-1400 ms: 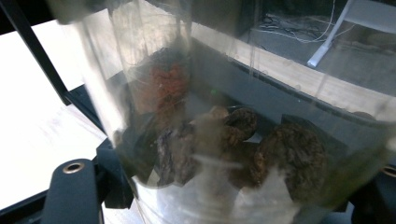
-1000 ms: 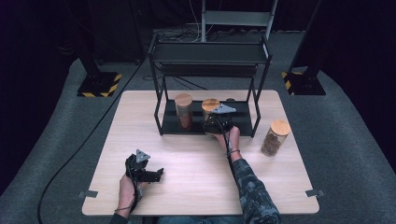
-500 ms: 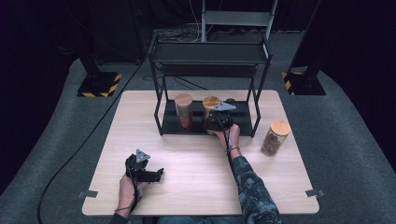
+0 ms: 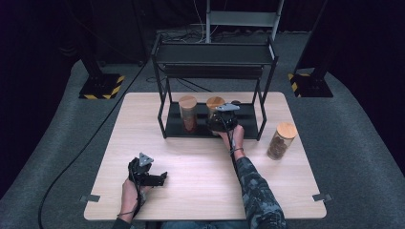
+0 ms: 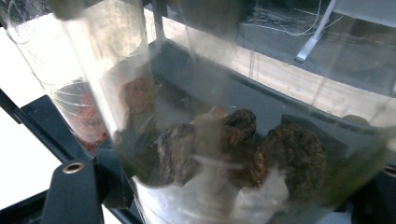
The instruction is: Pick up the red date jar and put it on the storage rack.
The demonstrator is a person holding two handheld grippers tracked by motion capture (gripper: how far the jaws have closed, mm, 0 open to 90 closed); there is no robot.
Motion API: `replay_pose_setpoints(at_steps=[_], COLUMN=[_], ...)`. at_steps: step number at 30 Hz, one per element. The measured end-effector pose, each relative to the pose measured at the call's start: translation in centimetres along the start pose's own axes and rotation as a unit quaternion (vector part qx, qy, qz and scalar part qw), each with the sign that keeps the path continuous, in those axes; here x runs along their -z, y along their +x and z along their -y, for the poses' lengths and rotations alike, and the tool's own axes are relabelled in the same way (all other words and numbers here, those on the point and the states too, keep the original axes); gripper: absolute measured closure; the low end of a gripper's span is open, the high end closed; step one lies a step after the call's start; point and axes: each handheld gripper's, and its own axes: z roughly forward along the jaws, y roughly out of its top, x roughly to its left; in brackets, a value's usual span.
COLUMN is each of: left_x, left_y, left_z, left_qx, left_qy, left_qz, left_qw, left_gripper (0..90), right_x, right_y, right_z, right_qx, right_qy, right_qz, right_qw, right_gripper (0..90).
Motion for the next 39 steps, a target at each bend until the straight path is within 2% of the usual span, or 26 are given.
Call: replay_pose_setpoints(at_steps=[8, 20, 27, 34, 39], left_x=[0.0, 0.0, 0.0, 0.0, 0.0], left_y=[0.0, 0.0, 0.0, 0.0, 0.0], left_z=[0.0, 0.0, 0.0, 0.0, 0.0], left_qx=[0.0, 0.0, 0.0, 0.0, 0.0], left_qy=[0.0, 0.0, 0.0, 0.0, 0.0], left_qz=[0.0, 0.0, 0.0, 0.0, 0.0], left_qw=[1.0, 1.0, 1.0, 1.0, 1.0], left_gripper=[0.0, 0.0, 0.0, 0.1, 0.1], right_x=[-0.5, -1.7, -1.9, -2.1, -2.1], right_y=[0.3, 0.1, 0.0, -0.3, -0.3], right_z=[-0.3, 0.3, 0.3, 0.7, 0.9], right_qx=[0.004, -0.005, -0.01, -0.031, -0.028], right_qy=[0.0, 0.01, 0.005, -0.007, -0.013], right_qz=[-0.001, 0.001, 0.0, -0.005, -0.005], right_qw=[1.0, 0.9999, 0.9999, 0.9995, 0.9995], right_gripper=[24.9, 24.9, 24.9, 24.9, 25.0])
